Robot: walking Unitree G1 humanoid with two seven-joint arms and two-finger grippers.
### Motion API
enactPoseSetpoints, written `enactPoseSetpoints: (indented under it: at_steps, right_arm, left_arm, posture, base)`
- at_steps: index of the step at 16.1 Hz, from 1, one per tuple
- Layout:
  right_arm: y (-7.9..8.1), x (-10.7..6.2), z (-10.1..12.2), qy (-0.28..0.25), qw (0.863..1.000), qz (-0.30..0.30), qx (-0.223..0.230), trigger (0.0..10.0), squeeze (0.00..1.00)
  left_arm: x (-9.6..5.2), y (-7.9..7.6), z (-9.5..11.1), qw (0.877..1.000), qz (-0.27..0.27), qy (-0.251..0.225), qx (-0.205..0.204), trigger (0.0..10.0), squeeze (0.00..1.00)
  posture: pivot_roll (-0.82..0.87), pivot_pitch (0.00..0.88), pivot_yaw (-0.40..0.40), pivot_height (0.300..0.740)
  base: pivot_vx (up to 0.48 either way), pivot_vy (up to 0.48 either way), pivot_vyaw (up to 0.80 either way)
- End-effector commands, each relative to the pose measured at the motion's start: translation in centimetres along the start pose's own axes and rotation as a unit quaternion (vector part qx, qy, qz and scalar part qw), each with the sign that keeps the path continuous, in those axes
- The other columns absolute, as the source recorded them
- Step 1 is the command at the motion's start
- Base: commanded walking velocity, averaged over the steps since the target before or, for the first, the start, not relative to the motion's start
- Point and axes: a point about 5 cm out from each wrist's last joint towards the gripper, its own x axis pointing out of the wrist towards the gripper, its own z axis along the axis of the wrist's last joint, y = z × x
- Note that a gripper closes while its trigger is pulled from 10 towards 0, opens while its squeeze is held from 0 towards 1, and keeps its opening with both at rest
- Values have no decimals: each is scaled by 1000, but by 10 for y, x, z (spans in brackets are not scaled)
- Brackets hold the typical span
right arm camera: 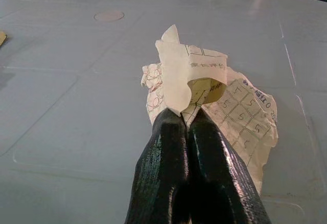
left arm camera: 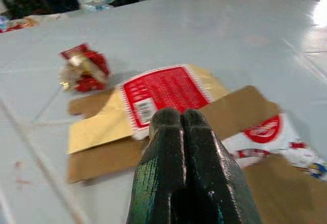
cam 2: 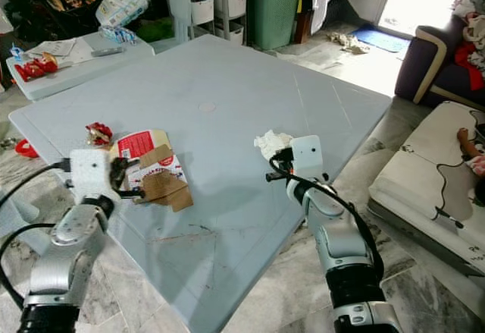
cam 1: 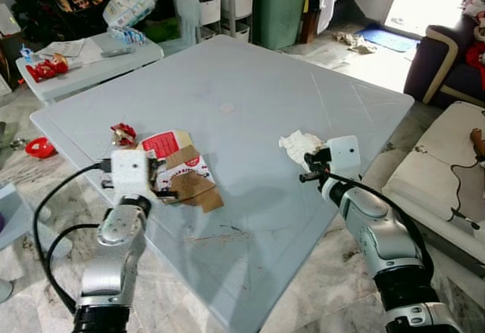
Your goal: Picking trash to rubbish bin
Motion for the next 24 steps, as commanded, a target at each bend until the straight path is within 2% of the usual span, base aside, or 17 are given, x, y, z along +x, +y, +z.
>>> enactPoseSetpoints:
  at_steps: [1, 2, 5, 7, 12, 14, 18, 21, 24]
  right_arm:
    - [1, -1, 5, -8, 1000, 0, -3, 0, 0]
    - [1, -1, 4, -8, 1000, -1, -3, 0, 0]
    - [1, -2, 4, -8, 1000, 0, -2, 0, 0]
    - [1, -3, 3, -6, 1000, 0, -3, 0, 0]
    - [0, -3, 4, -8, 1000, 1, -5, 0, 0]
    - [2, -2, 4, -7, 1000, 4, -6, 0, 0]
    - [1, -2, 5, -8, 1000, 5, -9, 0, 0]
    - [0, -2, 5, -8, 1000, 4, -9, 0, 0]
    - [3, -3, 4, -7, 1000, 5, -8, 0, 0]
  left_arm:
    - [3, 3, 4, 1000, 8, -7, -1, 0, 1000]
    - [4, 8, 3, 1000, 20, -5, 1, 10000, 1000]
    - [5, 21, -6, 999, 41, 17, -4, 10000, 1000]
    - [7, 22, -12, 998, 44, 44, -23, 10000, 1000]
    - [2, 9, -22, 995, 42, 60, -66, 10000, 1000]
    - [1, -3, -22, 994, 26, 54, -90, 10000, 1000]
    - [3, -14, -17, 995, 0, 40, -91, 10000, 1000]
    - [0, -28, -9, 998, -58, 10, -35, 10000, 1000]
    - [-5, -40, -7, 991, -126, -3, 33, 10000, 1000]
  posture:
    - [41, 0, -9, 740]
    - [42, 0, -8, 740]
    - [41, 0, -9, 740]
    - [38, 0, -10, 740]
    - [37, 0, -13, 740]
    - [36, 0, -16, 740]
    - [33, 0, -16, 740]
    - [35, 0, -16, 740]
    - [33, 0, -15, 740]
  base:
    - [0, 0, 0]
    - [0, 0, 0]
    - [0, 0, 0]
    - [0, 0, 0]
    - [0, 0, 0]
    - [0, 0, 0]
    - [0, 0, 0]
    - [0, 0, 0]
    - [0, 0, 0]
